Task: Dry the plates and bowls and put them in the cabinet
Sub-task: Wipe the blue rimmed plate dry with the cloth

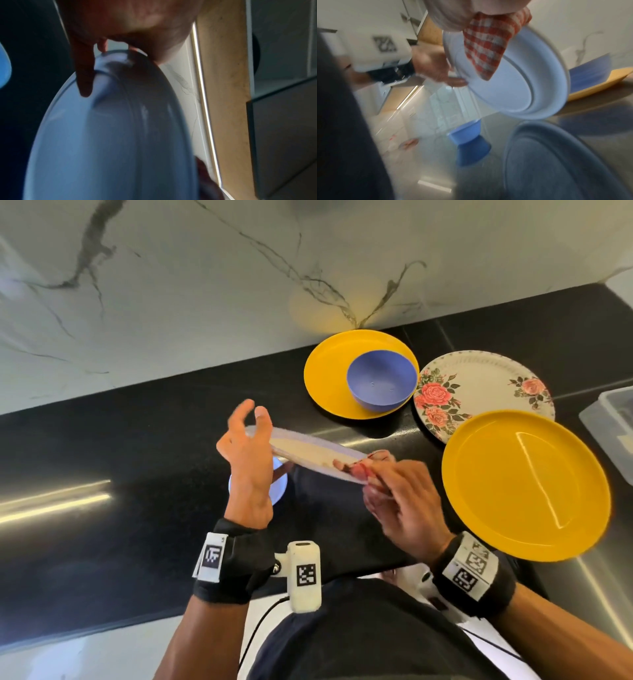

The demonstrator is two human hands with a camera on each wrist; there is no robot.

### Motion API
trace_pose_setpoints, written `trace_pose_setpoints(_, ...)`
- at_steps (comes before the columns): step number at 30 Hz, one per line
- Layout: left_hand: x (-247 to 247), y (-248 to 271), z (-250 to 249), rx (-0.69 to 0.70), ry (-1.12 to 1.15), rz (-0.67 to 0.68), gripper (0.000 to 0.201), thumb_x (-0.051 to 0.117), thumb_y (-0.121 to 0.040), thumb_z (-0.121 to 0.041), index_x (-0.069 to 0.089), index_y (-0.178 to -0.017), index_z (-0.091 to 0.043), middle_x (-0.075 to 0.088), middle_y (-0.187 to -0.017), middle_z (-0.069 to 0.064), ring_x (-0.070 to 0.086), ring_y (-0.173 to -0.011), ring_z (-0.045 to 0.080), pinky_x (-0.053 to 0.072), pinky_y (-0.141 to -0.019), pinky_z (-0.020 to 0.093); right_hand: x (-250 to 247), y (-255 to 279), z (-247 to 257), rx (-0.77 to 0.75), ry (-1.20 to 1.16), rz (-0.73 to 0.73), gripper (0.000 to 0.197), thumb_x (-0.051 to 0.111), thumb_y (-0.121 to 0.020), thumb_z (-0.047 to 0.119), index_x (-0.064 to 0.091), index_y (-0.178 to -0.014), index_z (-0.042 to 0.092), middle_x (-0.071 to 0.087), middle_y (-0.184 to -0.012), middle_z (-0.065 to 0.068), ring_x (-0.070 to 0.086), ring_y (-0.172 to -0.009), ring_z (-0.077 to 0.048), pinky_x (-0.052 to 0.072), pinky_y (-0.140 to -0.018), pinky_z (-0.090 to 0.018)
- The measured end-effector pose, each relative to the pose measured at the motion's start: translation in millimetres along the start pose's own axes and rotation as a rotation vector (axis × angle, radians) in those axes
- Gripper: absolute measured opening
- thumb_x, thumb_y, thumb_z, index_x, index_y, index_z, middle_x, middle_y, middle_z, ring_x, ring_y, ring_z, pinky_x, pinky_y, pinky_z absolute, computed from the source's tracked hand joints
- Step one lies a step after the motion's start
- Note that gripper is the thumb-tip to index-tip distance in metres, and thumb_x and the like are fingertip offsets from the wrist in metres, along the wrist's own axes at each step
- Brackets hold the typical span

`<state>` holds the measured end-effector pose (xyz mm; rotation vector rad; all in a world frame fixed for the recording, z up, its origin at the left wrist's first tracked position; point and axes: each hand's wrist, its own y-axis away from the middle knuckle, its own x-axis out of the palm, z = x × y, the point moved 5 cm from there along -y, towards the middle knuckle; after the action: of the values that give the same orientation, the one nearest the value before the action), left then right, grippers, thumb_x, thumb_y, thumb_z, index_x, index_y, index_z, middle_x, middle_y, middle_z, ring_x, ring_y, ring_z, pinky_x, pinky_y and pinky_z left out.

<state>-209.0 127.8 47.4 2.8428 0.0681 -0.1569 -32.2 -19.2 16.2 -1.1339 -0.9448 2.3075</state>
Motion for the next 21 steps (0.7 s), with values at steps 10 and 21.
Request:
trace_pose_setpoints(10, 11, 3, -24, 0.59, -0.585, 0.635, 0.047, 0.044, -0.101, -0.058, 0.074, -0.104, -0.022, 0.068, -0.114, -0.015, 0.062, -0.107, -0.003, 0.049, -0.091, 0.029, -56, -78, -53, 0.238, -0.29, 0.232, 0.036, 0.058, -0.098, 0.02, 0.053, -0.132, 0.028, 0.059, -0.124, 0.031, 0.059, -0.116, -0.002, 0.048, -0.1, -0.024)
trace_pose_setpoints(21, 55, 23, -24, 0.407, -0.212, 0.813, 0.034, 0.047, -0.102, -0.034, 0.064, -0.127, -0.019, 0.072, -0.11, 0.008, 0.067, -0.1, 0.026, 0.053, -0.09, 0.049, -25, -106, -64, 0.308, -0.364, -0.185, 0.044, 0.051, -0.102, 0.006, 0.043, -0.145, 0.01, 0.051, -0.144, -0.002, 0.049, -0.137, -0.02, 0.04, -0.114, -0.043)
